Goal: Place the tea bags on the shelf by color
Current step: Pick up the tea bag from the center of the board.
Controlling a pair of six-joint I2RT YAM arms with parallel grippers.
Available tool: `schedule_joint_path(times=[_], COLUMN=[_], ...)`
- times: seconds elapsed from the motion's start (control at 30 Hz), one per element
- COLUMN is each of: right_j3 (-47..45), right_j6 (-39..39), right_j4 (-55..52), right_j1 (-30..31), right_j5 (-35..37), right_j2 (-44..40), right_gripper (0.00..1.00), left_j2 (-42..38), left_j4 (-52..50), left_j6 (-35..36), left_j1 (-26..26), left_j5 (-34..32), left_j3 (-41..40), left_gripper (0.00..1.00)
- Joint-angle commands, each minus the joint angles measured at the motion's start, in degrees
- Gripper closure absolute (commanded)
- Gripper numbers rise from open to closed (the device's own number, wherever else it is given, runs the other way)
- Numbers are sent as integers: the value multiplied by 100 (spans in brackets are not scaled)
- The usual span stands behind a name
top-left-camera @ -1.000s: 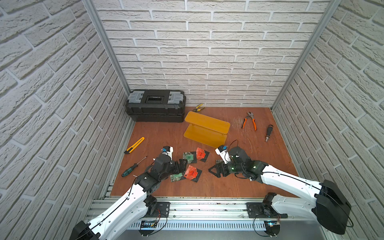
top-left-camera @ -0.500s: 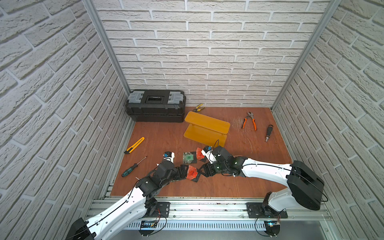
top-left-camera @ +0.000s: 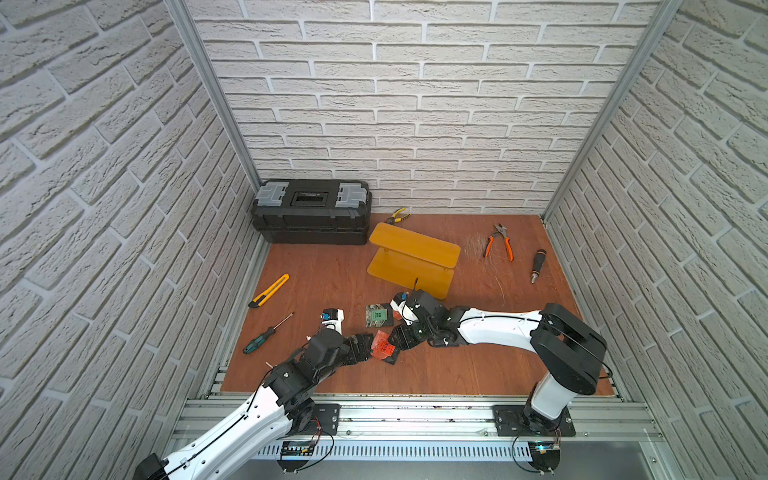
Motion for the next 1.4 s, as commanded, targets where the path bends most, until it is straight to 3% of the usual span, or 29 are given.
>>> schedule_joint_path(times=[0.0,0.87,1.37], right_j3=[161,-56,-276], right_j6=[-6,239,476], right_j4=[-22,-160,-68], right_j1=[47,91,594], right_j5=[-11,-49,-92], right_j2=[86,76,-124], right_gripper=[47,49,52], left_j2=[-160,-184,-202], left_j4=[-44,-75,-31], left_j6=[-60,-69,-82], left_j1=[-36,-34,-41], left_j5=[-98,-143,-64], left_j3=[-133,-193,-236], left_gripper=[1,1,2])
